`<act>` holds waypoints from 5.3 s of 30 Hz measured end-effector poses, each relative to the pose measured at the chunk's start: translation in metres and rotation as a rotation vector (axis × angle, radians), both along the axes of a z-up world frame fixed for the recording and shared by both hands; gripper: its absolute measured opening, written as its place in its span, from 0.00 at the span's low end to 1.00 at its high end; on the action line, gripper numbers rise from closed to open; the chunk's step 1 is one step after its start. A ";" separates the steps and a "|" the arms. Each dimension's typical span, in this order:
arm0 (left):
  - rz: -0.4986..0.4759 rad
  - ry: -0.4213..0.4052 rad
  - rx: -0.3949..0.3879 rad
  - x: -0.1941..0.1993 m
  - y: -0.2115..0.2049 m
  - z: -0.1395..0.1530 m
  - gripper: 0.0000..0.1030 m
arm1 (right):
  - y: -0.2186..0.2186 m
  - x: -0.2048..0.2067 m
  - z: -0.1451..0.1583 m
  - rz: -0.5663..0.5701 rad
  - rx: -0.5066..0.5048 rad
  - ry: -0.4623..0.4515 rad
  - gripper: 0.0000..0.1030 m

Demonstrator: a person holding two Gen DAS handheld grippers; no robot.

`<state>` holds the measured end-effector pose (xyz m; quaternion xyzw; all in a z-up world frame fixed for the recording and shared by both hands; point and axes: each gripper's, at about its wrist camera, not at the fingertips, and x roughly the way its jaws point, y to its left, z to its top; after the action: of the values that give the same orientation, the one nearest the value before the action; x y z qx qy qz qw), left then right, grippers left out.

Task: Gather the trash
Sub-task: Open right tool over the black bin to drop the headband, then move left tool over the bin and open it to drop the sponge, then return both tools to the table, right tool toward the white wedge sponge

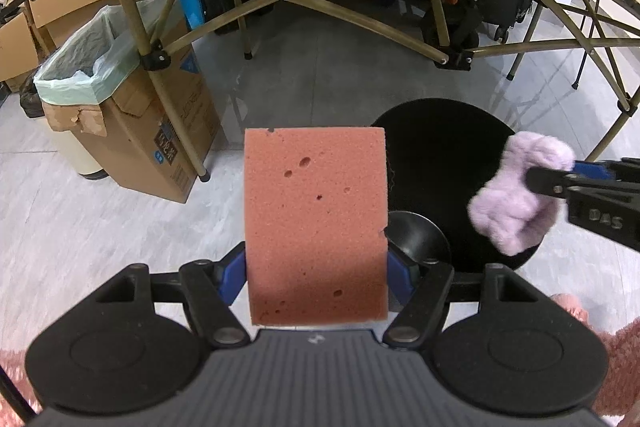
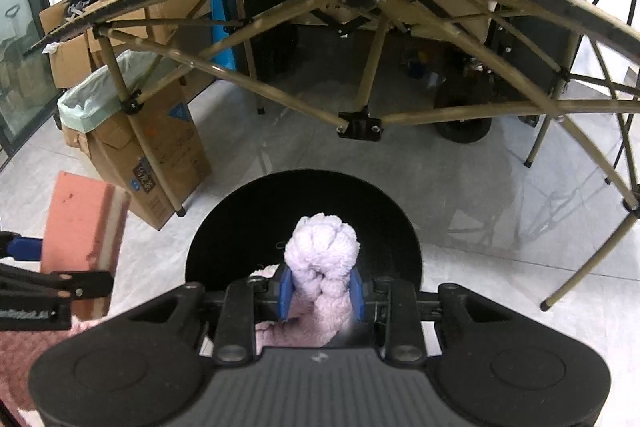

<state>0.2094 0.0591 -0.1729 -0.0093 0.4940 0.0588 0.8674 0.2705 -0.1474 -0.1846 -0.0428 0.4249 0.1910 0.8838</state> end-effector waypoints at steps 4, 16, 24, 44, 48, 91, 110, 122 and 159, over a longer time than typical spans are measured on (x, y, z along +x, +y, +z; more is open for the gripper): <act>0.001 0.000 0.004 0.009 0.000 -0.003 0.68 | 0.009 0.012 -0.017 0.010 -0.005 -0.008 0.27; -0.001 -0.001 0.015 0.012 0.000 -0.007 0.68 | 0.016 0.015 -0.028 0.023 -0.034 -0.012 0.70; -0.005 -0.011 0.019 0.013 -0.004 -0.006 0.68 | 0.003 0.008 -0.021 0.004 -0.058 0.020 0.93; -0.091 -0.045 0.053 0.036 -0.040 -0.003 0.68 | -0.054 0.011 -0.019 -0.201 -0.077 0.087 1.00; -0.125 -0.059 0.058 0.049 -0.057 -0.004 0.68 | -0.073 0.014 -0.018 -0.267 -0.087 0.085 1.00; -0.158 -0.020 0.072 0.087 -0.106 -0.033 1.00 | -0.124 0.026 -0.010 -0.436 -0.059 0.102 1.00; -0.112 -0.212 0.057 0.067 -0.090 0.025 1.00 | -0.113 0.005 0.035 -0.345 0.074 -0.126 1.00; -0.060 -0.470 0.057 0.044 -0.064 0.095 1.00 | -0.102 -0.018 0.096 -0.239 0.206 -0.442 1.00; 0.175 -0.618 0.045 0.167 0.043 0.154 1.00 | 0.029 0.156 0.126 -0.118 0.158 -0.460 0.66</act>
<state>0.3763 0.1019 -0.0194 -0.0500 0.2033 0.1383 0.9680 0.4261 -0.1183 -0.0585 0.0090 0.1982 0.1569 0.9675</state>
